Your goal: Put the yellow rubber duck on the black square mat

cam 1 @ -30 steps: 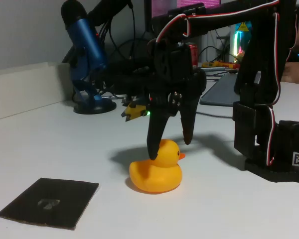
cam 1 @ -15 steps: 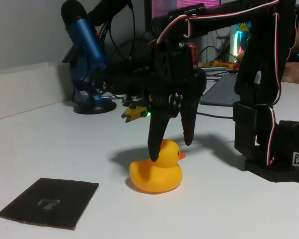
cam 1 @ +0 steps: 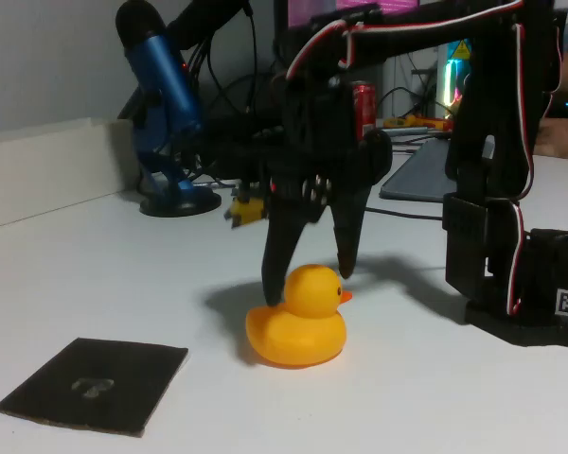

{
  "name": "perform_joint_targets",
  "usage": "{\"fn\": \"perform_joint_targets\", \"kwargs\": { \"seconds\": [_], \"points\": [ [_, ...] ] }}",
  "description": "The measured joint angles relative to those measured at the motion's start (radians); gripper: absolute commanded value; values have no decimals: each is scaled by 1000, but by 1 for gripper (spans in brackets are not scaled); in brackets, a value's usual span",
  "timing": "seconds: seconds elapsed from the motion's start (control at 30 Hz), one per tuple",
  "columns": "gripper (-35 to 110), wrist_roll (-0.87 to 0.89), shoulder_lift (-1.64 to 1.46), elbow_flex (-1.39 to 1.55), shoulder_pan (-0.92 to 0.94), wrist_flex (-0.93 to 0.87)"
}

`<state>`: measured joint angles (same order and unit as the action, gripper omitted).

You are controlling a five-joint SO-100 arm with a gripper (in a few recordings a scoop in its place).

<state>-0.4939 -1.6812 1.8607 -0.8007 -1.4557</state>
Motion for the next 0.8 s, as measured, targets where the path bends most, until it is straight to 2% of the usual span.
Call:
{"fn": "perform_joint_targets", "kwargs": {
  "seconds": [0.8],
  "points": [
    [38,-6,43,-3,2,-2]
  ]
}}
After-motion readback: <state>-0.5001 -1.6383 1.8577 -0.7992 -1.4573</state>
